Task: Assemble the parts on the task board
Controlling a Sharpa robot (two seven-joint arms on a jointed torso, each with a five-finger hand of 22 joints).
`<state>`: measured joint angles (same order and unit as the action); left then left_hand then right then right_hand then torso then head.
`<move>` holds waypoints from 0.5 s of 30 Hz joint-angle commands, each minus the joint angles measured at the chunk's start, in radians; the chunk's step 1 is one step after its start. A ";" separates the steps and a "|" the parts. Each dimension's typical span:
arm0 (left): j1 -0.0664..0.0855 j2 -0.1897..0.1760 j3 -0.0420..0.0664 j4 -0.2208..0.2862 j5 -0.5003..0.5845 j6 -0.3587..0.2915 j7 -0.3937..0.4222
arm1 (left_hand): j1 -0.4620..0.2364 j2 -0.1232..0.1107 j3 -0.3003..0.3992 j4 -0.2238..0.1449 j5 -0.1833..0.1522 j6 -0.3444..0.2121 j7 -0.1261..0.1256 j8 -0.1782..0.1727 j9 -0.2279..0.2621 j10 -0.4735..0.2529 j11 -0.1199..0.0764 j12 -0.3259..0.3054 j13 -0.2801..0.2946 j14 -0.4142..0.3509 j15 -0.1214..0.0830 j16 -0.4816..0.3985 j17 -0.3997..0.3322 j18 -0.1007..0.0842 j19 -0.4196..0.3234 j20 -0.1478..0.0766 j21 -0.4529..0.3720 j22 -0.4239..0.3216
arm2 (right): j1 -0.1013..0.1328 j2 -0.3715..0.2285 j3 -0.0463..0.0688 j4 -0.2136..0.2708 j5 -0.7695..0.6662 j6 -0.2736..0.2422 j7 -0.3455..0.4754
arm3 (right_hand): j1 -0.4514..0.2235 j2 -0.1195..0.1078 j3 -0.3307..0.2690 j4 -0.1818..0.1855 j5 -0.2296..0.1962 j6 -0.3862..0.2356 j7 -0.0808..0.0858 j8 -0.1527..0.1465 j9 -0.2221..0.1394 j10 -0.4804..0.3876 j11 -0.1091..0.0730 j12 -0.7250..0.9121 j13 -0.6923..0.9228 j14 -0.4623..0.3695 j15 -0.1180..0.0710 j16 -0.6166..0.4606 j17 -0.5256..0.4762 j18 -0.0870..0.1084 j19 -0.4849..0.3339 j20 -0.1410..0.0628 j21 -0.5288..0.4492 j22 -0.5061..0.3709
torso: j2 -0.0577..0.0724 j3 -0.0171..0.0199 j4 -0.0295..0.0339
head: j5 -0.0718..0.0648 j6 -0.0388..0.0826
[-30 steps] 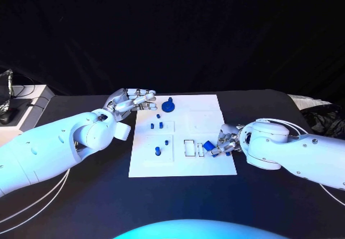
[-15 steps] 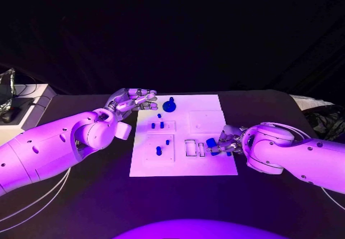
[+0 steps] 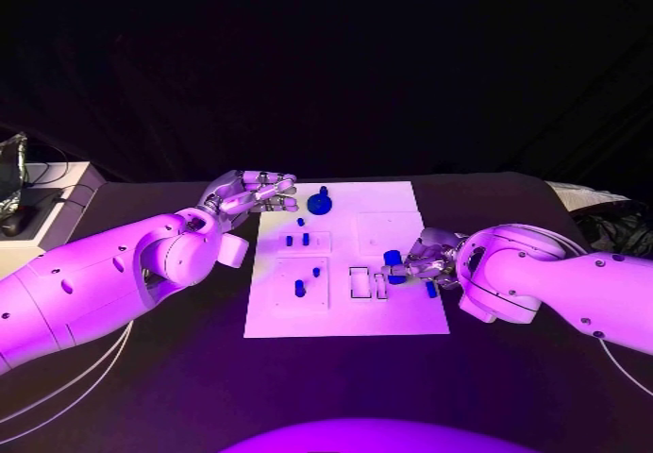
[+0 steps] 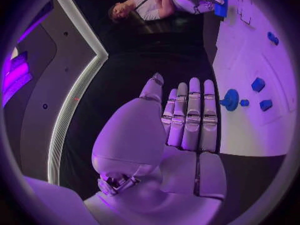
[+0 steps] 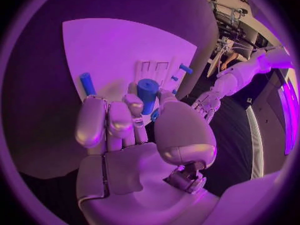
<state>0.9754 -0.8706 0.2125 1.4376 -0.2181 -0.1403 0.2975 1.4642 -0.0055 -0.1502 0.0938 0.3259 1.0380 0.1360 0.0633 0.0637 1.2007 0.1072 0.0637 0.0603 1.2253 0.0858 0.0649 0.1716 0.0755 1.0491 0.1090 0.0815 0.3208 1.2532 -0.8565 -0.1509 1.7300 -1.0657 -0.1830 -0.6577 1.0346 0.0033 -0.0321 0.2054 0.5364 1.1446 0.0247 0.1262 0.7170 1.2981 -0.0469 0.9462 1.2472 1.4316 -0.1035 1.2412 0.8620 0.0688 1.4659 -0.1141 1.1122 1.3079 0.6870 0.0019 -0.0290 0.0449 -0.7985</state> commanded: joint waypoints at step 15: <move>0.000 0.000 0.001 0.004 0.003 0.020 -0.003 | 0.001 0.011 0.007 0.007 0.004 -0.001 0.004 0.000 0.000 -0.008 0.001 -0.002 0.001 -0.006 0.001 -0.002 -0.001 -0.020 0.001 -0.001 0.007 -0.005 | -0.014 0.088 -0.002 -0.028 0.119 -0.050 0.006 | -0.007 0.001 0.257 -0.291 -0.001 0.009 0.000 -0.008 -0.012 0.008 -0.003 0.000 0.001 -0.001 -0.004 -0.010 -0.006 -0.012 0.035 -0.006 0.003 0.151 | 0.002 -0.0009 0.0024 | 0.004 -0.008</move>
<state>0.9754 -0.8714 0.2125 1.4385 -0.2181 -0.1378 0.2918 1.4642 -0.0056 -0.1459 0.0981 0.3259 1.0381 0.1360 0.0633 0.0637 1.2007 0.1072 0.0637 0.0601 1.2254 0.0858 0.0649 0.1715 0.0756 1.0491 0.1090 0.0815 0.3169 1.2411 -0.7701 -0.1525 1.7055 -0.9649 -0.2274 -0.6576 1.0334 0.0043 -0.0472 0.1897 0.5363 1.1457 0.0265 0.1210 0.7045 1.2982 -0.0468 0.9462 1.2480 1.4315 -0.1034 1.2374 0.8564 0.0687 1.4659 -0.1141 1.1122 1.3077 0.6893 0.0023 -0.0264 0.0478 -0.8053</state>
